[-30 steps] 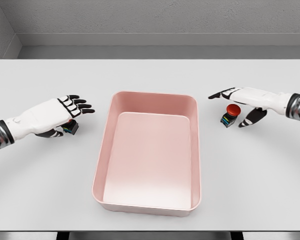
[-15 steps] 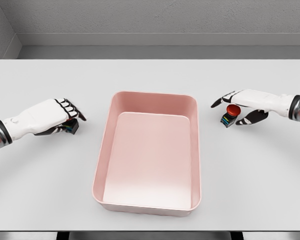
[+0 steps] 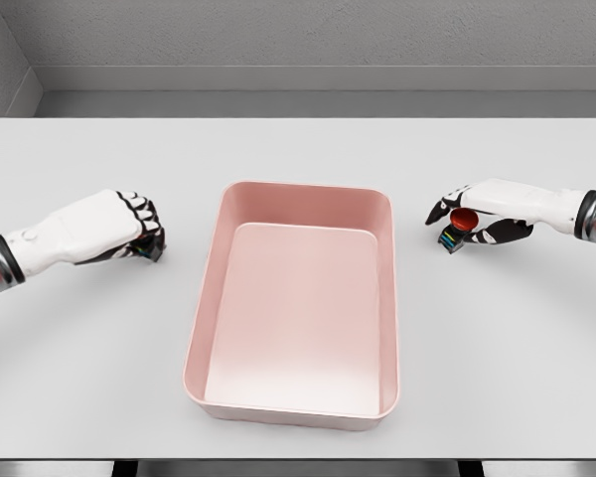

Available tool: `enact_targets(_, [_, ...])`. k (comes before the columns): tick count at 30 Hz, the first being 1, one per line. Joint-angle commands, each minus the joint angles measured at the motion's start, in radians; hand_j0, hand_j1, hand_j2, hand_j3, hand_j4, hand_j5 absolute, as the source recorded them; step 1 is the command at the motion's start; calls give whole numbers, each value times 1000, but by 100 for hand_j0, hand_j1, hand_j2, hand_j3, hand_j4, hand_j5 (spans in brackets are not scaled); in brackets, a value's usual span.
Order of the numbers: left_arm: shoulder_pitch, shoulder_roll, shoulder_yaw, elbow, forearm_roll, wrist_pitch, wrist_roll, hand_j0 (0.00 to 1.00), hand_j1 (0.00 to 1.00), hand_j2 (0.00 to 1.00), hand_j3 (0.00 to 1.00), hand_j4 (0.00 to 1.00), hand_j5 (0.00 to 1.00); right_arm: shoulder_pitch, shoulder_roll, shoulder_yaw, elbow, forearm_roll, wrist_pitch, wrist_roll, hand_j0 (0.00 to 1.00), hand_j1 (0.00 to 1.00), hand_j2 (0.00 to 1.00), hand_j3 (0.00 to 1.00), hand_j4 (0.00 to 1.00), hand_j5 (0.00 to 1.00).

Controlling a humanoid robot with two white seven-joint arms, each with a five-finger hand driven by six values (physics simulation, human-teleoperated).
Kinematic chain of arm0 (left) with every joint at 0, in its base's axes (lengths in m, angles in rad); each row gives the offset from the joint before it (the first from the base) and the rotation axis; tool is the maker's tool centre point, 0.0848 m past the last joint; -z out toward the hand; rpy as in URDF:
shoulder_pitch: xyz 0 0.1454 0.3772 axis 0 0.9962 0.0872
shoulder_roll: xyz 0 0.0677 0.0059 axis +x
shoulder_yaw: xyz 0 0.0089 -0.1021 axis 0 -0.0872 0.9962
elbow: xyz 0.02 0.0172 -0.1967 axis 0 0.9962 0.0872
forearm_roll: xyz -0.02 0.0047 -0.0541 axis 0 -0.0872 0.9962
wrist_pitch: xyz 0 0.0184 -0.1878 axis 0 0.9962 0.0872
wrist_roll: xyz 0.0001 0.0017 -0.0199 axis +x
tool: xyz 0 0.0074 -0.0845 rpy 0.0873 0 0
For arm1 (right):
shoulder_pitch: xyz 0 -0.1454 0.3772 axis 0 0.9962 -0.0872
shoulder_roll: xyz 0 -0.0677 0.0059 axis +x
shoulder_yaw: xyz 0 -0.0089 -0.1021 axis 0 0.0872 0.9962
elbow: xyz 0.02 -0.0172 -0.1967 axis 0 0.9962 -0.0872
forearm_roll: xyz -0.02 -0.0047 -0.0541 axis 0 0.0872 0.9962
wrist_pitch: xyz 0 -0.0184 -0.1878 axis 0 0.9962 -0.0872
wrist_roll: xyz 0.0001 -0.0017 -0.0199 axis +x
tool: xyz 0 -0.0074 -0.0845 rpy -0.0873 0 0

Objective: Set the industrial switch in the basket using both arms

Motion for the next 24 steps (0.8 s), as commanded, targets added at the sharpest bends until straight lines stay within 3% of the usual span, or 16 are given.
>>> enact_targets(1, [0,8,3,-48,10,1,1,36,36,36,36,36,36,0,0,6,1,-5,1,-1,61,61,61,61,61,61])
enact_targets(10, [-9,47,51,-177,57,1,1,36,36,36,36,36,36,0,0,5,6,-5,-15,-1,53,53,53,53,53,53])
enact_targets(22, [-90,4,38,-189,88,1,0,36,36,36,36,36,36,-18,1,-9,-3,-4,-65,-2,48,48,48,48,48,48])
enact_targets(24, [-114,-15,5,-189,88,1,-2,36,36,36,36,36,36,-26,1,-15,-8,-4,-81,-2,48,48,48,48,48,48])
